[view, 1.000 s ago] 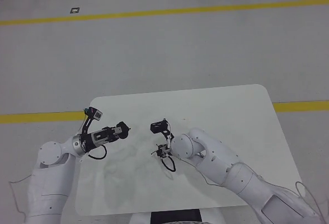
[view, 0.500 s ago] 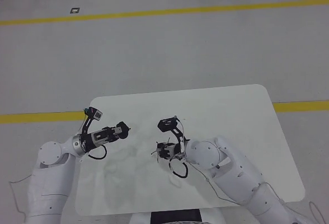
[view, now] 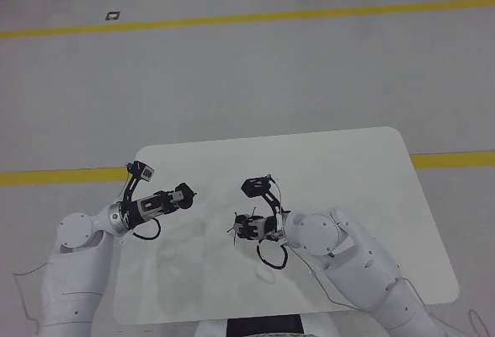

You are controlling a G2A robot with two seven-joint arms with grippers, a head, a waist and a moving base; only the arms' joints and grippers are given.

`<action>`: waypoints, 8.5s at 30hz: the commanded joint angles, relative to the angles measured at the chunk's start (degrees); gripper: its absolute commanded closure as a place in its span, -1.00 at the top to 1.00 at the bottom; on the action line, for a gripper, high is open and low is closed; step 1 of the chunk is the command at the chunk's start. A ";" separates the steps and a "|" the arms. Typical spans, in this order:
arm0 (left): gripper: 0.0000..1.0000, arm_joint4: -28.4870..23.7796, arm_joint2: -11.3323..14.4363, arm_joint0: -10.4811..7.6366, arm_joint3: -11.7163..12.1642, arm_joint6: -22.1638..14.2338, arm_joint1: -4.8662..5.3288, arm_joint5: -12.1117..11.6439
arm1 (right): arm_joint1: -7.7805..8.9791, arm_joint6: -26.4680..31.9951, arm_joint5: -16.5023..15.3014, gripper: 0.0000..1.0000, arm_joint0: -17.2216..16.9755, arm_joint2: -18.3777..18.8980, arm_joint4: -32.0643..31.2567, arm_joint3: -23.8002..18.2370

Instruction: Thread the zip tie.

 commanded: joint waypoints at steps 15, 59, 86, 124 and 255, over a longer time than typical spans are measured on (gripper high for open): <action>-1.00 0.00 0.00 0.00 0.00 0.00 0.00 0.00 | -1.28 -27.83 3.88 -1.00 -4.89 -3.85 -4.97 -4.23; -1.00 1.31 7.57 0.57 1.89 3.78 0.42 0.00 | -1.45 -34.77 8.42 -1.00 -7.39 -3.15 -12.20 -5.98; -1.00 1.47 8.44 0.81 1.13 4.82 0.38 0.42 | 0.83 -31.46 4.81 -1.00 -17.91 2.99 -17.19 -17.90; -1.00 2.13 7.65 9.02 -12.07 9.63 1.85 0.58 | -0.14 -35.24 7.02 -1.00 -16.96 -4.08 -24.06 -18.81; -1.00 2.13 7.65 9.02 -12.07 9.63 1.85 0.58 | -2.26 -32.70 5.48 -1.00 -15.73 -6.38 -29.72 -14.93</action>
